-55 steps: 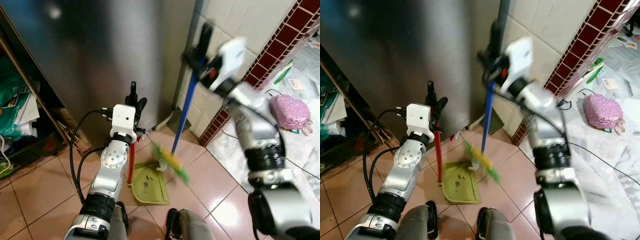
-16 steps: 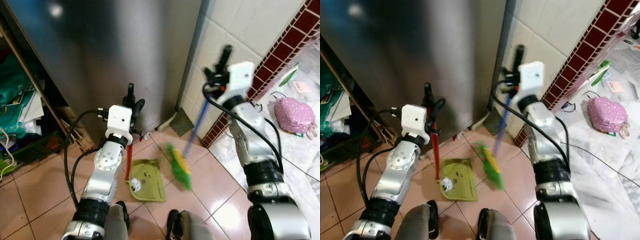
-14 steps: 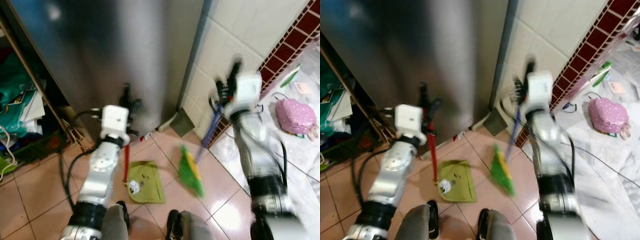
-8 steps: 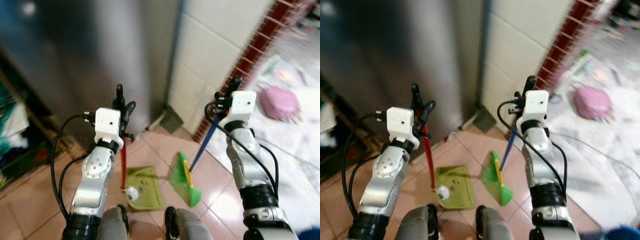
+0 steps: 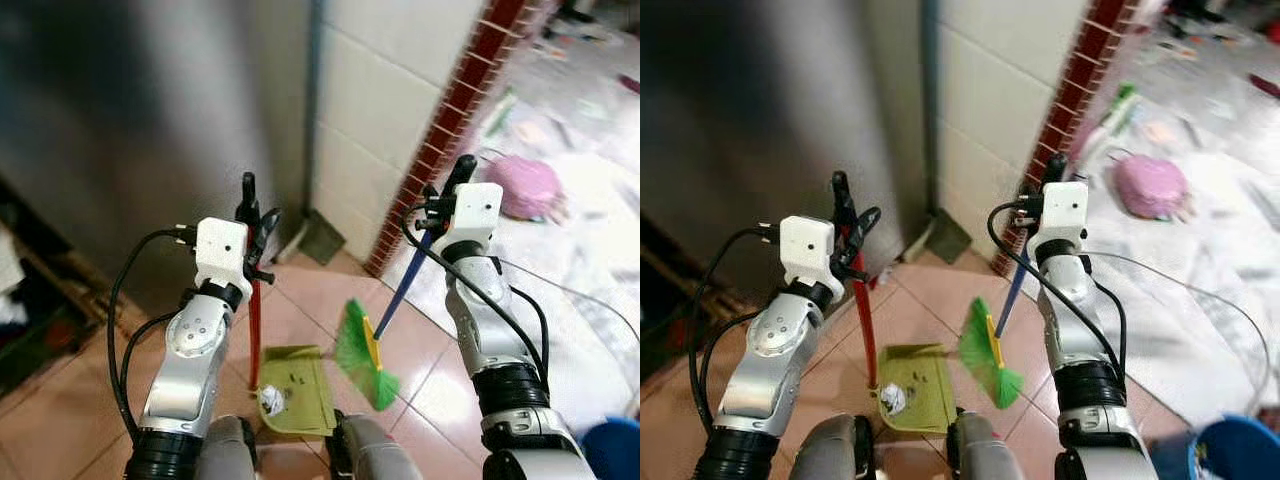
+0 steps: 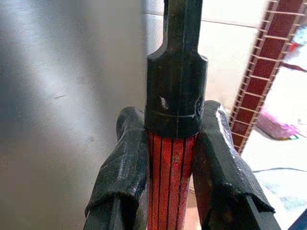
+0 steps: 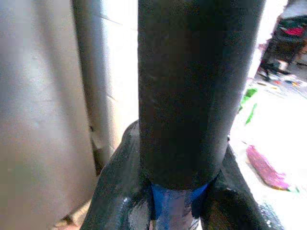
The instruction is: Sweep floor
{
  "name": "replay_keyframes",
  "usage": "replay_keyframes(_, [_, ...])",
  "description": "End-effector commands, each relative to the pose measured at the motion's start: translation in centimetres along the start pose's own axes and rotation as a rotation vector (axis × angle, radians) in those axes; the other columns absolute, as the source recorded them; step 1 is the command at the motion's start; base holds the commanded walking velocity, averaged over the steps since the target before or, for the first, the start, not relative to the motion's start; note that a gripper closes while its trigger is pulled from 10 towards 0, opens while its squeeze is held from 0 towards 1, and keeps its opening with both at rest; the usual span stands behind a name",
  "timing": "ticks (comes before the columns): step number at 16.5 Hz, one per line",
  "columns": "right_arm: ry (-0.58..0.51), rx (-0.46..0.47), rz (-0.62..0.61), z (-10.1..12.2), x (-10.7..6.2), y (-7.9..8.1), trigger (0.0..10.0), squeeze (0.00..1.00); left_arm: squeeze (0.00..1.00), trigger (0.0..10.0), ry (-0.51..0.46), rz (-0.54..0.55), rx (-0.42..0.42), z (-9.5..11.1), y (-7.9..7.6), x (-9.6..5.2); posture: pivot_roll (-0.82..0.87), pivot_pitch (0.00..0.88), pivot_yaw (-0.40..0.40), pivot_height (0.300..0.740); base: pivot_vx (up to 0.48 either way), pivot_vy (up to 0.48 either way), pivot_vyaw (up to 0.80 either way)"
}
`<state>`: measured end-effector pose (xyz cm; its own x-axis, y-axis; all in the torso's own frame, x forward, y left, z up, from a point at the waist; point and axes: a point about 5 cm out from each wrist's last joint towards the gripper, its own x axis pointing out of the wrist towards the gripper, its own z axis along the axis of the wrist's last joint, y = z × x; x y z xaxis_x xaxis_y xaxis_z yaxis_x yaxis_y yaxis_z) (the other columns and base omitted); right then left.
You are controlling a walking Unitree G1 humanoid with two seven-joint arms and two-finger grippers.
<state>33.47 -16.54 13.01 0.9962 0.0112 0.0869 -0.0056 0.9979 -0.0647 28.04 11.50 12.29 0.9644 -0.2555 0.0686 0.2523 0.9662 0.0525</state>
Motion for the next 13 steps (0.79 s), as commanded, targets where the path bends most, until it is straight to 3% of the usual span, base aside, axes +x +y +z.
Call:
replay_keyframes(1, [0.019, -0.019, -0.02, -0.34, 0.01, -0.48, 10.0, 0.0, 0.0, 10.0, -0.059, -0.027, 0.002, 1.38, -0.45, 0.14, 0.0, 0.115, -0.041, 0.74, 0.0, 0.0, -0.64])
replay_keyframes(5, [0.02, -0.013, -0.019, -0.55, -0.08, -0.47, 10.0, 0.0, 0.0, 10.0, -0.059, -0.038, 0.006, 1.5, -0.52, 0.17, 0.0, 0.123, -0.038, 0.74, 0.0, 0.0, 0.0])
replay_keyframes(13, [0.038, -0.021, -0.014, -0.95, -0.18, -0.56, 10.0, 0.0, 0.0, 10.0, -0.055, -0.037, 0.004, 1.55, -0.6, 0.2, -0.01, 0.13, -0.043, 0.74, -0.266, 0.0, 0.0])
